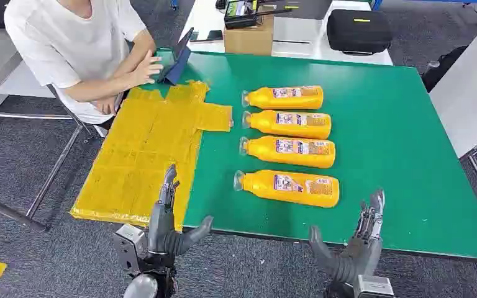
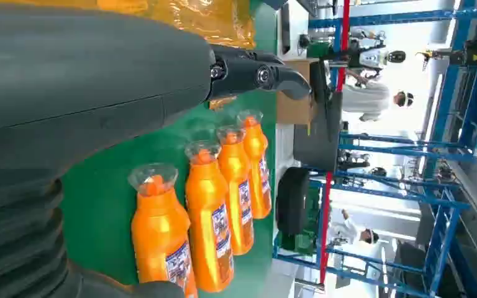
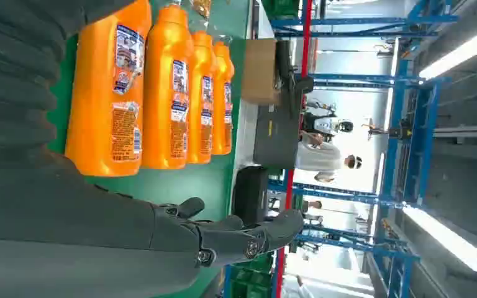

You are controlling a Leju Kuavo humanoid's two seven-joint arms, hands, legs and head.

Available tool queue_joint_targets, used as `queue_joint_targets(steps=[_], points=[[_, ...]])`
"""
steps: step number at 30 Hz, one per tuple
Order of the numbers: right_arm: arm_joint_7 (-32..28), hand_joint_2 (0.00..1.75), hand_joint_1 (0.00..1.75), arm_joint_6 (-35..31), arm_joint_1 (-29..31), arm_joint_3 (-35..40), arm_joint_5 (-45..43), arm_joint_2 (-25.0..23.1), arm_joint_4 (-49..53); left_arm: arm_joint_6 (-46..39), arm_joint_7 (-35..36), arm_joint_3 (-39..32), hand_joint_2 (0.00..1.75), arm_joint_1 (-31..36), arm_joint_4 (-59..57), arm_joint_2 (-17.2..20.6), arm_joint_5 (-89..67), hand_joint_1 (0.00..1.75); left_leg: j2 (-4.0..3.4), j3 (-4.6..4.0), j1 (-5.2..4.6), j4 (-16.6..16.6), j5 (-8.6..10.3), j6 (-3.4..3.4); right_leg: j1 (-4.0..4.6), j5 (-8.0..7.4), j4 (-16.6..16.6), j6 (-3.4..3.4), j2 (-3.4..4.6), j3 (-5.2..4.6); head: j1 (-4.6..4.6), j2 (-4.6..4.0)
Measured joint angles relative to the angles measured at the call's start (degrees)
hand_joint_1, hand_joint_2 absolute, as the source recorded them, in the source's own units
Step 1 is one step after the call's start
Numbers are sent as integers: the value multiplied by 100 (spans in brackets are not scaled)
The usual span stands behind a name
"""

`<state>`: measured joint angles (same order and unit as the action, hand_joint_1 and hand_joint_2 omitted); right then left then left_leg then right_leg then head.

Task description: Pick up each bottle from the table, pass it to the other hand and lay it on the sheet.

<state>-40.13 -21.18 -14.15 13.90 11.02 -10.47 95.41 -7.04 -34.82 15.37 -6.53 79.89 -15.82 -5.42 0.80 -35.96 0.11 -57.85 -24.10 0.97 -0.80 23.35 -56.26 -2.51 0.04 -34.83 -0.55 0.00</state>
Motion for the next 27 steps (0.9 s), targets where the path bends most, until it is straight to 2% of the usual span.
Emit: queue_joint_targets(steps=[22, 24, 27], points=[[107, 175, 0, -4, -81, 17, 258, 0, -39, -15, 17, 4, 175, -18, 0, 0, 2, 0, 0, 0, 0, 0, 0, 0, 0, 0, 0, 0, 0, 0, 2, 0], [270, 175, 0, 22, -76, 11, 497, 0, -48, -15, 17, 2, 175, -19, 0, 0, 9, 0, 0, 0, 0, 0, -1, -1, 0, 0, 0, 0, 0, 0, 2, 0], [670, 175, 0, -6, 13, -9, 1307, 59, -92, 22, 2, 2, 175, -14, -2, 0, 20, 0, -2, -1, 0, 0, -1, -1, 0, 0, 0, 0, 0, -1, 0, 0]])
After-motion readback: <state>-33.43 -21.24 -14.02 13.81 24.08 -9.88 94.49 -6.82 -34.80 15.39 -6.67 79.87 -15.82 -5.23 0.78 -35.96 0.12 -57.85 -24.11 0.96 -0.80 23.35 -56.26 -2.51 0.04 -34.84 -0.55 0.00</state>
